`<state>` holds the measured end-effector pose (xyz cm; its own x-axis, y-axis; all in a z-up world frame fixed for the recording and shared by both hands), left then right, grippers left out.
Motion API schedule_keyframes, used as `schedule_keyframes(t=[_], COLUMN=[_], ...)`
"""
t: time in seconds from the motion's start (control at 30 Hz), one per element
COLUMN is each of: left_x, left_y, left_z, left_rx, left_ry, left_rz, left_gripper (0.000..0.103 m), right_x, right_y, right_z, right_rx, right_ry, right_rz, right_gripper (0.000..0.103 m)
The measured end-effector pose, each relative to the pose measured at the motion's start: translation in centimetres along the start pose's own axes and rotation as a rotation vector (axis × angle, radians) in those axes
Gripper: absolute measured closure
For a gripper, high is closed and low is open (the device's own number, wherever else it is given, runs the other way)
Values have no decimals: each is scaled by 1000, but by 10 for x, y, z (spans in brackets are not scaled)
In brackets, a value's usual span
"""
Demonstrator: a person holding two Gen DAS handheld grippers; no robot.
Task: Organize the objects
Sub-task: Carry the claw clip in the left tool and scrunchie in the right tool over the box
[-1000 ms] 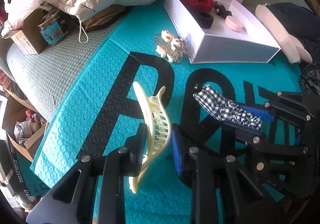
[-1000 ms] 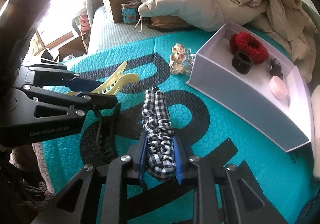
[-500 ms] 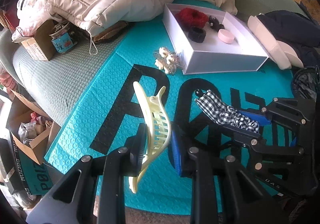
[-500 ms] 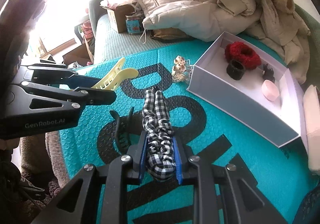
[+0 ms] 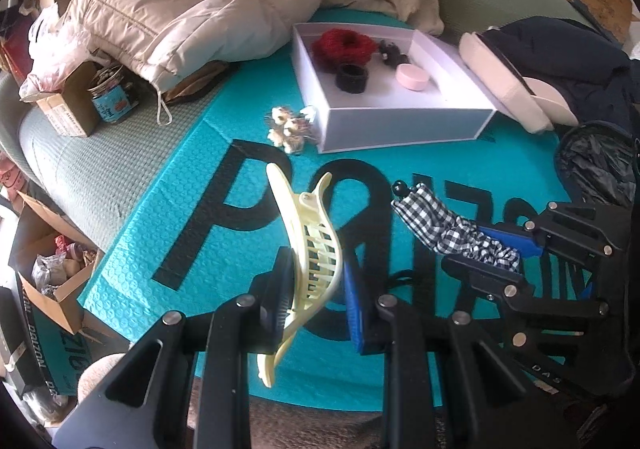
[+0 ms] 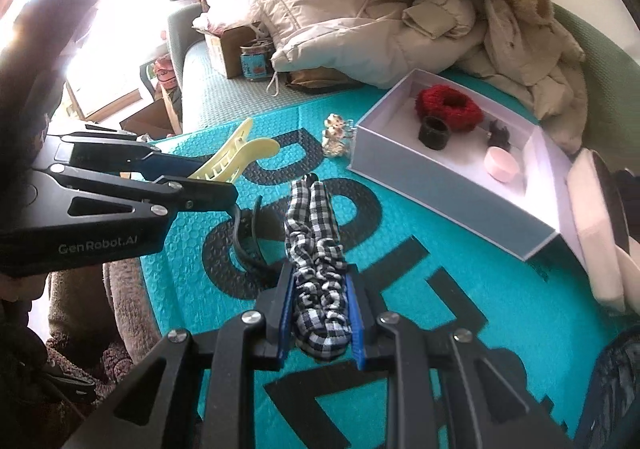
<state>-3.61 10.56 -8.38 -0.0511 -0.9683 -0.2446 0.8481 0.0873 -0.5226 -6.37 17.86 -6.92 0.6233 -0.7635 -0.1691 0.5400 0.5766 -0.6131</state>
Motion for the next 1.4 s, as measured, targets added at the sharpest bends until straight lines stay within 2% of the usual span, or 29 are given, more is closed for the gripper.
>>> schedule_keyframes(t=[0.4,0.57,0.83,1.13,1.4], left_x=[-45,-58,-68,-65,-61], left_y=[3,0,-9,-24,-52], left_z=[-4,-9,-24,-50,-66], left_rx=[5,9,37,78,88], left_ry=[62,86,115,118,120], left_rz=[-65,-76,-91,-69,-53], left_gripper=[80,80,80,80,80], right_x=[-22,-34,-48,-62,-77], right_y=[25,31,35,23,0], right_z=[24,29,24,7,-7], right_rx=[1,11,34,35,22], right_ry=[42,34,32,3,-31], right_rz=[-68,-122,-156,-170,-178], right_gripper=[80,80,80,80,80])
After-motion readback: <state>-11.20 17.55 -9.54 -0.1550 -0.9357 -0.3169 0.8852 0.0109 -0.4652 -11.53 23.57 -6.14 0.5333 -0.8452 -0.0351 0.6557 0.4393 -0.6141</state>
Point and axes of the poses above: each gripper's, at about its wrist camera, not at the fingertips, and z roughly against the way its jaws point, x to its left, y to its underside, the point moved 8 cm from there along -z, roughly the way its jaws point, and after that the axes turned 13 degrees about y, right-handed, at the moved point
